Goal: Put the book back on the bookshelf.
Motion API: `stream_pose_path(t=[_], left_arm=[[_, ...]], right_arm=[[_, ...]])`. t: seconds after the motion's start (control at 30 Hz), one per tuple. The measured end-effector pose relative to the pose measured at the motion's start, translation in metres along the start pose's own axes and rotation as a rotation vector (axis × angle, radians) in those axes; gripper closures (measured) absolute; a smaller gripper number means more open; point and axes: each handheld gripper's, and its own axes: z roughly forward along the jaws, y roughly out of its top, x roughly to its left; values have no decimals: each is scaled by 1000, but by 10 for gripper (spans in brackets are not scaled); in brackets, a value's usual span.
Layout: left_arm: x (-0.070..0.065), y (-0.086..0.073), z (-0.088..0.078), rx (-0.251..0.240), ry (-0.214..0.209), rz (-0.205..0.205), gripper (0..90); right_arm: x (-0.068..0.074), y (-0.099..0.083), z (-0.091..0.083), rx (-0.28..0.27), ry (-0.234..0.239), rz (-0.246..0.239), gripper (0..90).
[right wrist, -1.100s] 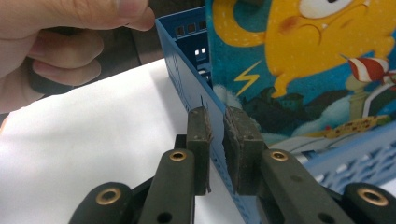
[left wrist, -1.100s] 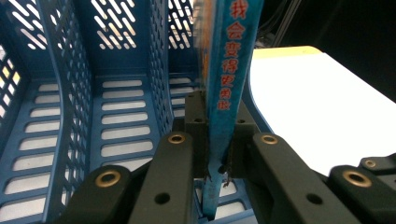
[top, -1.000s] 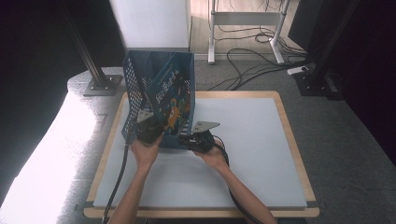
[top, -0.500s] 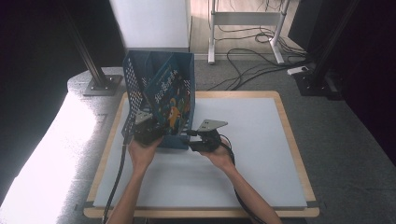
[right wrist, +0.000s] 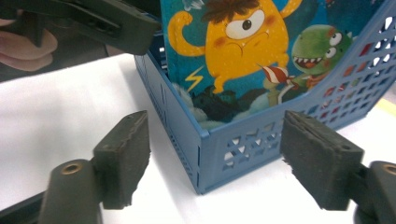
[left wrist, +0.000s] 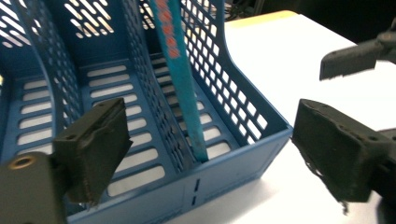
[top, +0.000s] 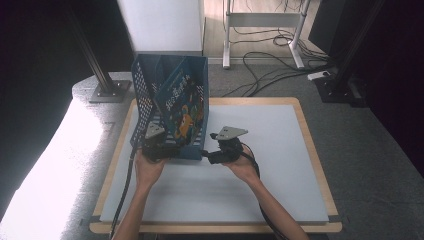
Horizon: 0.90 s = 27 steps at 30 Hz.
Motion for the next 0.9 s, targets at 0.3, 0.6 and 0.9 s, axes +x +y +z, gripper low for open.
stream_pose_path(t=[0.3, 0.6, 0.9], left_arm=[[-6, -8, -5, 24, -10, 53, 0], [-9, -16, -13, 16, -55, 65, 0], [-16, -23, -19, 19, -78, 92, 0]], right_arm=[[-5, -2, -16, 29, -18, 12, 131], [-13, -9, -37, 55, -50, 24, 112], [-24, -20, -63, 58, -88, 42, 28]])
